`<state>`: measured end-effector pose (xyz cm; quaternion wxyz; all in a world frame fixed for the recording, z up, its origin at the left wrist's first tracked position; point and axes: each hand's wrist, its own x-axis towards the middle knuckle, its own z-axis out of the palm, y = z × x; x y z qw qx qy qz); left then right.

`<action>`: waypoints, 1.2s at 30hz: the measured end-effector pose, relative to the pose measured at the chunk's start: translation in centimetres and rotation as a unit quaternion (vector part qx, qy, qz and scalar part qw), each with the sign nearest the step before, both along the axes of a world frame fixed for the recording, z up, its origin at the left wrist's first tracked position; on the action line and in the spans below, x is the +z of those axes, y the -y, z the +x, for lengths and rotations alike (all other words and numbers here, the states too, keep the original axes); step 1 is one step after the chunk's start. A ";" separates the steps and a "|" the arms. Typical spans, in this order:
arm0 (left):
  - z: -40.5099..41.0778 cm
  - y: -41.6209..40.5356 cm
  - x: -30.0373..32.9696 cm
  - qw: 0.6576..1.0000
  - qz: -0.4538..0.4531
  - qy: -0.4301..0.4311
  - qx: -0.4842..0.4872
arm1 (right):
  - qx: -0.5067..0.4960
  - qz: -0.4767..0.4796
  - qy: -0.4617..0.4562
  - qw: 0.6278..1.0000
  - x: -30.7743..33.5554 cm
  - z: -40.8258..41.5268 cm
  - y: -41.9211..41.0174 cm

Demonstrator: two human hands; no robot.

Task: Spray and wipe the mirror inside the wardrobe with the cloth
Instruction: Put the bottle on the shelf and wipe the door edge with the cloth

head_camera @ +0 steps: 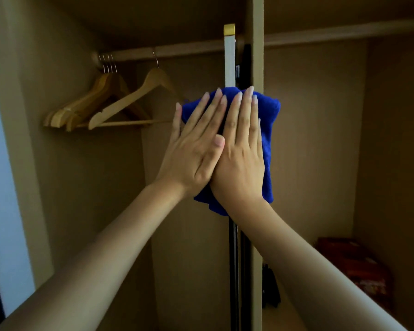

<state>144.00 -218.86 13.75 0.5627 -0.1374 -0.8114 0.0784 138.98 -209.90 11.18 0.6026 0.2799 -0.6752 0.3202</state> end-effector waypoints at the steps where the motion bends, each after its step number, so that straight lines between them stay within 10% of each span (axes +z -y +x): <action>1: 0.0 0.0 -1.0 1.000 -0.006 0.002 0.004 | 0.007 0.001 0.003 1.000 -0.9 0.1 -0.1; 36: -1.9 0.8 -5.7 0.957 -0.288 0.035 0.016 | 0.091 -0.033 0.095 0.991 -15.4 0.4 -0.9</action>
